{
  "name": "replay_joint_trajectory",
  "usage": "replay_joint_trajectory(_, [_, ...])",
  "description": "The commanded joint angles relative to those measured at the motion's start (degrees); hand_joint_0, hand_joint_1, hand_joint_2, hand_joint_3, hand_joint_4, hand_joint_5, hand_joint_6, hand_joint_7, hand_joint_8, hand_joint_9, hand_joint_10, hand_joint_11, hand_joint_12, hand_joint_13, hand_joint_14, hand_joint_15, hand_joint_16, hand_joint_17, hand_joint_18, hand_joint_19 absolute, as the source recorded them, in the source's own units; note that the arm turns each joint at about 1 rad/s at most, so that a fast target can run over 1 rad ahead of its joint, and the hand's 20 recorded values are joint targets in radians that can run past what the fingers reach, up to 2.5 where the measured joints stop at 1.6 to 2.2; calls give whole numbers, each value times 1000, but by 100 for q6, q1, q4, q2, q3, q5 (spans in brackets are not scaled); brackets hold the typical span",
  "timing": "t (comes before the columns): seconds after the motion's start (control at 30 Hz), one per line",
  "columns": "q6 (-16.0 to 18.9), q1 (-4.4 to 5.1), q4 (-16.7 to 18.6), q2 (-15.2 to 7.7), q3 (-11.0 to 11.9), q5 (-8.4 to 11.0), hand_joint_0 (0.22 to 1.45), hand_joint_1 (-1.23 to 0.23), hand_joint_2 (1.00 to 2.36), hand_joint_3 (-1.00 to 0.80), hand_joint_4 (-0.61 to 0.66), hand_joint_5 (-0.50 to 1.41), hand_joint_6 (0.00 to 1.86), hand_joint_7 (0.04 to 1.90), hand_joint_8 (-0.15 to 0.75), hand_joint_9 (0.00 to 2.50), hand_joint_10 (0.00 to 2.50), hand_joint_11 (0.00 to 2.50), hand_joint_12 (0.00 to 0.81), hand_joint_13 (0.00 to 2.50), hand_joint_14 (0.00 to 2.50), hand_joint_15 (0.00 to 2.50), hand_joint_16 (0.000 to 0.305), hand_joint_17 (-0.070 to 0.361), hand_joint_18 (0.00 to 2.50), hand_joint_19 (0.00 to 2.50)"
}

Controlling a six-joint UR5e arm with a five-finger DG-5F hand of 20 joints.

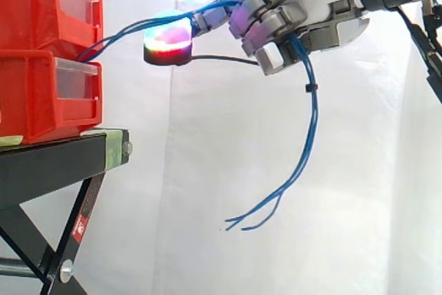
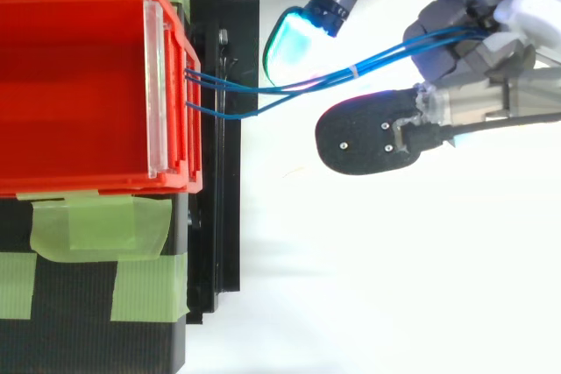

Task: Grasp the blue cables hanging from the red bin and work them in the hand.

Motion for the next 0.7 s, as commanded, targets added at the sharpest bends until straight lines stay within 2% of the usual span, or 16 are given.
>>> replay_joint_trajectory(0.0, [-62,-2,-14,23,3,11,851,-637,1011,-737,261,194,188,1228,486,1061,2500,2500,718,1729,2500,1878,221,166,2190,561])
replay_joint_trajectory(0.23, [-70,7,-31,23,3,90,866,-642,1010,-767,260,226,228,1237,486,1061,2500,2500,718,1729,2500,1878,221,166,2190,561])
replay_joint_trajectory(0.27, [-70,7,-31,23,3,90,868,-643,1009,-777,261,236,296,1218,486,1061,2500,2500,718,1729,2500,1878,221,166,2190,561])
replay_joint_trajectory(0.47, [0,33,-128,32,3,99,871,-659,1008,-816,256,230,438,1189,486,1061,2500,2500,718,1729,2500,1878,221,166,2190,561])
replay_joint_trajectory(0.67, [17,42,-128,49,3,108,894,-668,1011,-741,253,232,476,1178,486,1061,2500,2500,718,1729,2500,1878,221,166,2190,561])
